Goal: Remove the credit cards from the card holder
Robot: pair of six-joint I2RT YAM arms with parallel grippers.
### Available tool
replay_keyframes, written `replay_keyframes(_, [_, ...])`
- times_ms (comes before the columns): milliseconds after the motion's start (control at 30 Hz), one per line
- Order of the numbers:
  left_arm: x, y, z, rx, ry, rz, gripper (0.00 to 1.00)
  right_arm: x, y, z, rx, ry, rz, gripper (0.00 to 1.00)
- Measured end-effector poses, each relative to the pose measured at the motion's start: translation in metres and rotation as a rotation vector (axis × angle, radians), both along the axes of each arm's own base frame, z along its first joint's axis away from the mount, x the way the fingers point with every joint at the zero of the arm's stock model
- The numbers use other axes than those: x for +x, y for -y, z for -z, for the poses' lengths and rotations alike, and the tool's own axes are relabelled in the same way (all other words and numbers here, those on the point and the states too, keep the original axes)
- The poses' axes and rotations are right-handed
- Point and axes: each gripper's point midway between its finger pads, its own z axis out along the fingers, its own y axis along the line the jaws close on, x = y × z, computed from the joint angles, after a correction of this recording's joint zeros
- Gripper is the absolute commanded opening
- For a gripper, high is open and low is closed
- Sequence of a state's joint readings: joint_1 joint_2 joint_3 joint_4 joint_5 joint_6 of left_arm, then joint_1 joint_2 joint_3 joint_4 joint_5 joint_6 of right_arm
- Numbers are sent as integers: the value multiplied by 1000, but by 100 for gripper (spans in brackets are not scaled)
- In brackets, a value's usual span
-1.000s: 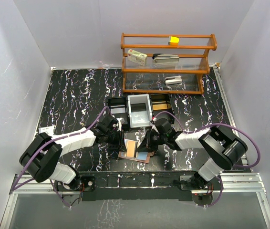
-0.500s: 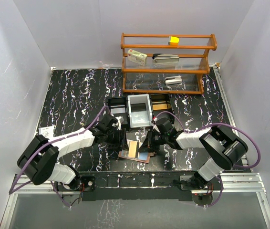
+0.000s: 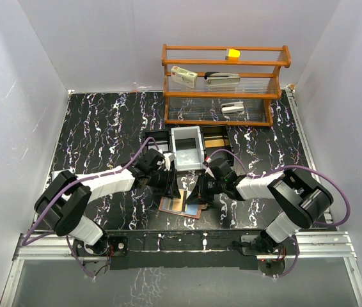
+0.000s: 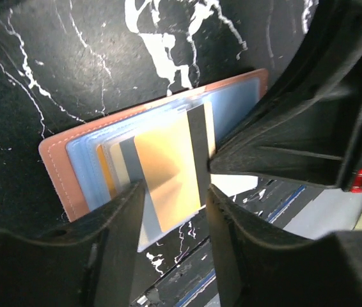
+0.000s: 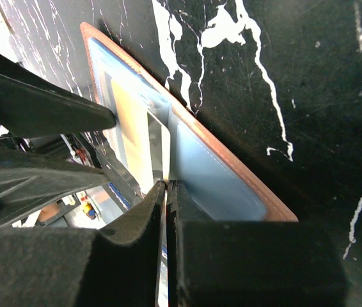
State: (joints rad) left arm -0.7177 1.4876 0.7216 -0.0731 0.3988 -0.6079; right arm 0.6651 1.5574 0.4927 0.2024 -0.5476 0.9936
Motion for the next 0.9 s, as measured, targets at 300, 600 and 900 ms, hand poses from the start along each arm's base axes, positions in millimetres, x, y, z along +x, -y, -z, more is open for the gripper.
replay_keyframes(300, [-7, -5, 13, 22, -14, 20, 28, 0, -1, -1, 5, -5, 6, 12])
replay_keyframes(600, [-9, -7, 15, 29, -13, 18, 26, 4, -5, -5, 42, -4, 34, 22])
replay_keyframes(900, [-14, -12, 16, 27, -13, 13, 25, 6, -7, -5, 87, 2, 65, 19])
